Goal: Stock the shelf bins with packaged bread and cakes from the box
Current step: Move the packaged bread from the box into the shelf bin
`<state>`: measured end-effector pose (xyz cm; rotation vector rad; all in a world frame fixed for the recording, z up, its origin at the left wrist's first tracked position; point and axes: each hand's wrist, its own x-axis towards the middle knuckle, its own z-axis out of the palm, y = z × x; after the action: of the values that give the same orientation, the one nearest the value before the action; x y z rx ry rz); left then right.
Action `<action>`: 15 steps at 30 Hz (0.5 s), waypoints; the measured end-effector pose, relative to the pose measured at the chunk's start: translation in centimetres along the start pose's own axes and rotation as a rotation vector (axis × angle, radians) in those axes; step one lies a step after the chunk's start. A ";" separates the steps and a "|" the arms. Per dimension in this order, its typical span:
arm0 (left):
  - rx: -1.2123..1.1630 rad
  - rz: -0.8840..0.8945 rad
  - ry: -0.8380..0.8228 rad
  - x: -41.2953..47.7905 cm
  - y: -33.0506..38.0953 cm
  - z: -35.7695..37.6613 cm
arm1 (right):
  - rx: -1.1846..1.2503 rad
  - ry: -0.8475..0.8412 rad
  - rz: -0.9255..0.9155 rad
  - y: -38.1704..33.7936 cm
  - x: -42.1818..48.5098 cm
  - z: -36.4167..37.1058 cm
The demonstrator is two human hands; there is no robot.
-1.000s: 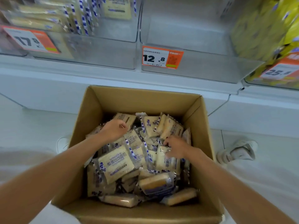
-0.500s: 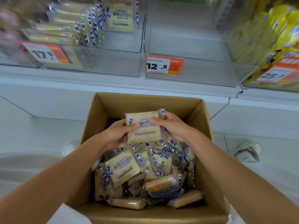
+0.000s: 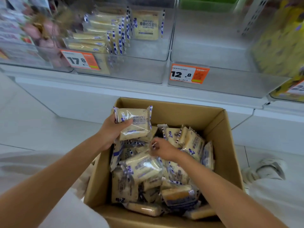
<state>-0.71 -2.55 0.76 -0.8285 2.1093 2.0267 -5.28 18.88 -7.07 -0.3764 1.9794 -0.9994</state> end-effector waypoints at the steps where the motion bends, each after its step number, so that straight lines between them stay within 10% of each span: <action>1: 0.001 0.029 0.036 0.1 0.3 -0.2 | 0.027 0.035 -0.011 -0.6 -0.7 -1.5; 9: -0.010 0.164 0.046 -0.6 4.3 2.0 | 0.478 0.390 -0.170 -8.1 -5.4 -12.7; 15: -0.043 0.104 -0.045 -1.5 7.7 3.8 | 0.381 0.407 -0.223 -14.6 -5.9 -11.1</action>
<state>-3.96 1.28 7.86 -0.6854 2.1345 2.1269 -12.35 18.71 10.85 -0.1913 2.0642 -1.6706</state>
